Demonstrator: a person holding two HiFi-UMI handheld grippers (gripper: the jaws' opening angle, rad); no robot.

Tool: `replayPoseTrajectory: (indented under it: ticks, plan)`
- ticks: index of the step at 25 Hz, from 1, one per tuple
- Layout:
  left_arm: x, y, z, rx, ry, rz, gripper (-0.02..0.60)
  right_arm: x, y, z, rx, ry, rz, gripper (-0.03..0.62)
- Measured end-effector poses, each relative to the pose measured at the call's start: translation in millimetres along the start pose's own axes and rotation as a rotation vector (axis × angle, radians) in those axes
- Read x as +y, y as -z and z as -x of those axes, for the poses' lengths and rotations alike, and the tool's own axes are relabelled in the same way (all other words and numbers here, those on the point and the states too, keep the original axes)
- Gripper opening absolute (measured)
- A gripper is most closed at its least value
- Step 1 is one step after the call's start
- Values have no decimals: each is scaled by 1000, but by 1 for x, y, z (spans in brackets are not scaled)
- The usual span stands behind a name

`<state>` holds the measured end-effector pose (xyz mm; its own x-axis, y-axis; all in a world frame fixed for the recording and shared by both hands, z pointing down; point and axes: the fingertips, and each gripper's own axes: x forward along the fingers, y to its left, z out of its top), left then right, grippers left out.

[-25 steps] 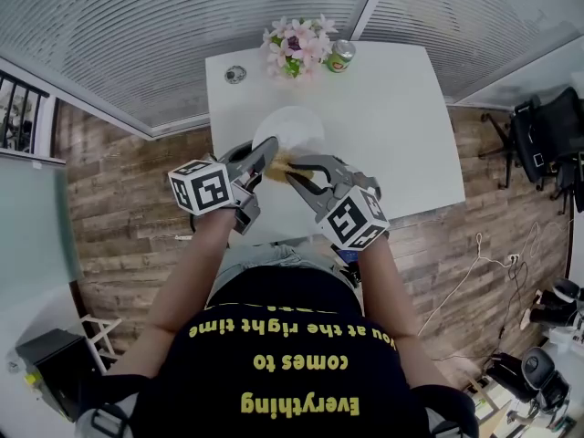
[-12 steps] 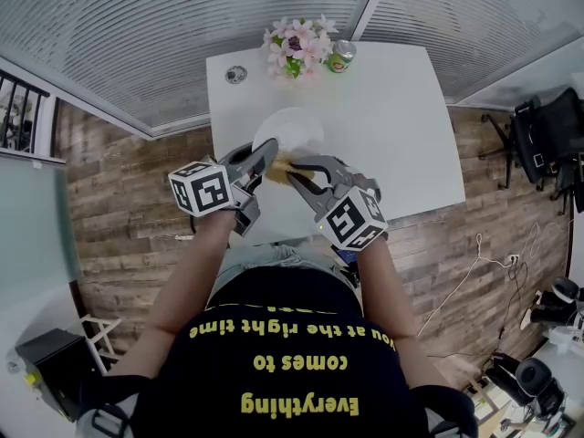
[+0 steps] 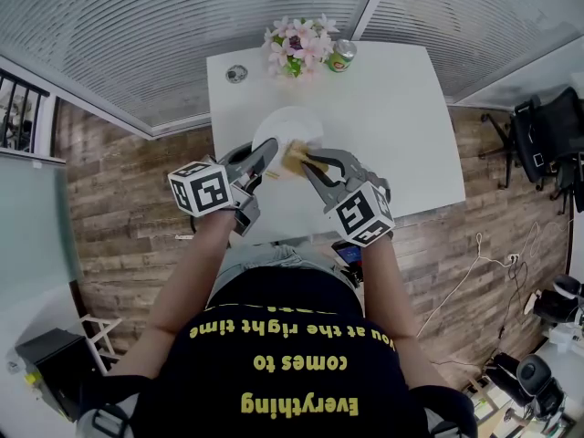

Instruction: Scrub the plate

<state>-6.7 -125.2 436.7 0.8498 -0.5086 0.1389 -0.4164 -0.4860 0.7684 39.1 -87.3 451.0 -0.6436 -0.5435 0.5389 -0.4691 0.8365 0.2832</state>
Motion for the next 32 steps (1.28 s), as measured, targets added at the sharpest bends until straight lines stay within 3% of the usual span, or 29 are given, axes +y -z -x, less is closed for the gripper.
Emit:
replayPoseTrajectory:
  ticks: [14, 32]
  plan:
    - [-2, 2, -3, 9, 11, 3, 21, -28, 16, 11, 37, 97, -66, 38]
    - [0, 2, -4, 8, 0, 4, 21, -49, 35, 19, 59, 146, -97, 38]
